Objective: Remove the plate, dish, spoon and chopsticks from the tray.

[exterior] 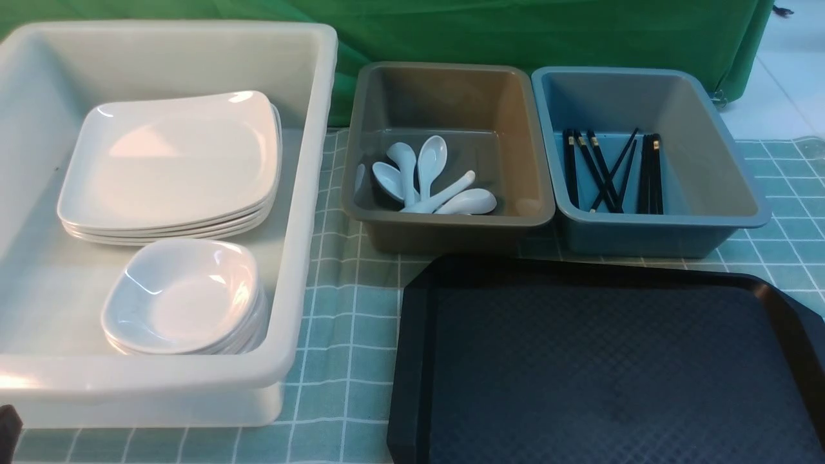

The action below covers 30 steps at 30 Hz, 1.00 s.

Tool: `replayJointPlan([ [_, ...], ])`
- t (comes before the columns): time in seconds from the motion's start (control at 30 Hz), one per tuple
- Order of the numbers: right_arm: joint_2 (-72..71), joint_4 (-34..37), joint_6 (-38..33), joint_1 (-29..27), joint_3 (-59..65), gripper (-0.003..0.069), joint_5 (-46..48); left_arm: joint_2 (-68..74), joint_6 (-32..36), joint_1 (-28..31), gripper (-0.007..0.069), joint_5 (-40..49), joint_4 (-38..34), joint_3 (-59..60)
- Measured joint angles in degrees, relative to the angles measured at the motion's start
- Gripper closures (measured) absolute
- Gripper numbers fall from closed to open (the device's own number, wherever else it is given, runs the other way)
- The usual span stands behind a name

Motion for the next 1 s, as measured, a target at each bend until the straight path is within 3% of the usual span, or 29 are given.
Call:
replayJointPlan([
  [0.77, 0.2, 1.5, 0.4, 0.0, 2.4, 0.0475, -2.7, 0.0, 0.0, 0.0, 0.0607, 0.0, 0.1, 0.0],
  [1.0, 2.3, 2.8, 7.4, 0.0, 9.8, 0.0458, -7.7, 0.0, 0.0, 0.0, 0.0607, 0.0, 0.3, 0.0],
])
